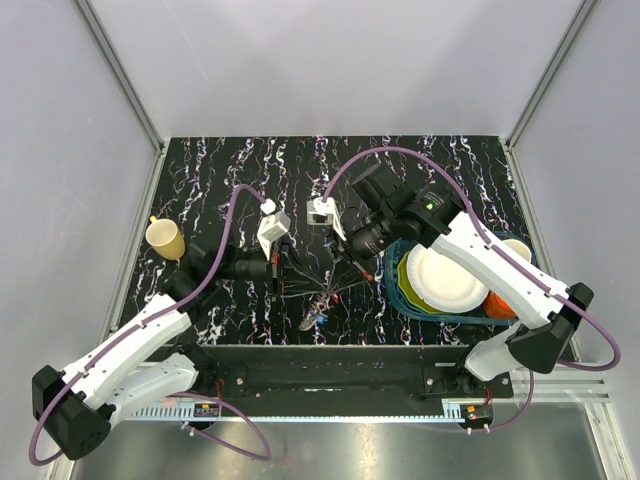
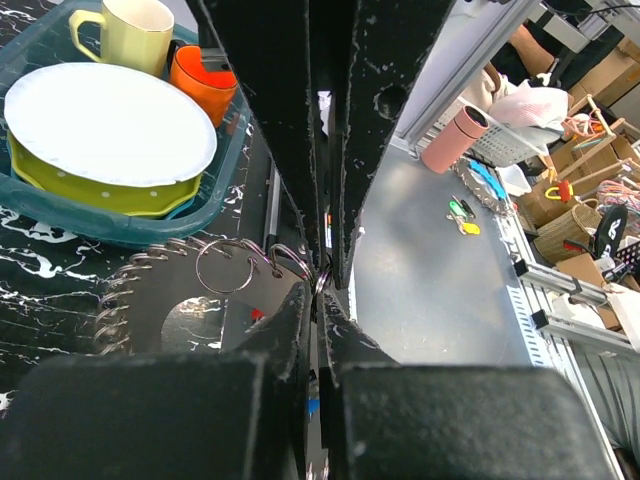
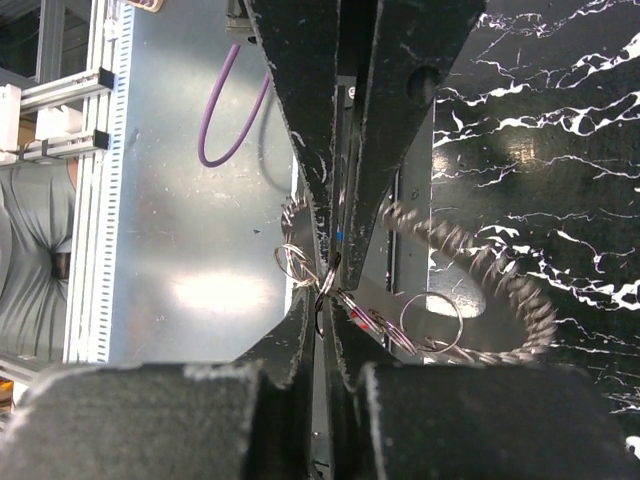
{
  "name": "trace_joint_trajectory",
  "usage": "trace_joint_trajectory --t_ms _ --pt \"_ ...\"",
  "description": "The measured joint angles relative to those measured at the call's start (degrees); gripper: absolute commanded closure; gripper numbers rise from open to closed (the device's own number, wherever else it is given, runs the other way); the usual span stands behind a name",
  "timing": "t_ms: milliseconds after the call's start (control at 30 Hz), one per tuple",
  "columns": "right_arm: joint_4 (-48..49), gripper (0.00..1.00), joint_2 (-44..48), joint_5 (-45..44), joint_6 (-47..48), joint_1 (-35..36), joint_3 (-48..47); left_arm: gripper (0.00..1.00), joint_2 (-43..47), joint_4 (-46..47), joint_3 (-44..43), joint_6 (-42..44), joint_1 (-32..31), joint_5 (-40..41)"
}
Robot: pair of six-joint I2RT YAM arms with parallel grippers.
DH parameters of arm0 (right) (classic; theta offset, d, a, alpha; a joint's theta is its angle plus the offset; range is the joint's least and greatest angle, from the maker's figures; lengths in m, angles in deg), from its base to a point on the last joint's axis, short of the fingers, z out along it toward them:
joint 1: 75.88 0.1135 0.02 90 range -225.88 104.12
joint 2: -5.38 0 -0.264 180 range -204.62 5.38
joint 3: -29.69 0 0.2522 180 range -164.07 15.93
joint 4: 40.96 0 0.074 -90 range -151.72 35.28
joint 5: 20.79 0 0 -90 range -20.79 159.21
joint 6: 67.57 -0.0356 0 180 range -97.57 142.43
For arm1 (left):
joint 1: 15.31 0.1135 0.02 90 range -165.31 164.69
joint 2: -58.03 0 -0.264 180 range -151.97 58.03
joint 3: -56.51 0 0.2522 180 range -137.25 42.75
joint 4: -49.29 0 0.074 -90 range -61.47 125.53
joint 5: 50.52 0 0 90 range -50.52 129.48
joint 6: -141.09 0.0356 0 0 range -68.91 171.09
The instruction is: Remove the keys from the keyring
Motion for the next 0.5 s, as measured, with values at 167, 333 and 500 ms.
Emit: trace_joint_trajectory --t_ms 167,333,500 --pt "1.57 0.59 0.44 -1.81 -3.67 0.0 0.0 1.0 0.44 0.66 0.39 -0.31 0.42 1.55" --pt "9.46 0.43 5.25 -7.54 -8.28 0.0 1.77 1.0 3.26 4.87 2.36 -2.4 0.55 4.31" --pt "23.47 0.31 15.87 -15.91 -12.26 0.0 10.14 1.0 5.95 10.05 3.17 -4.24 0.42 6.78"
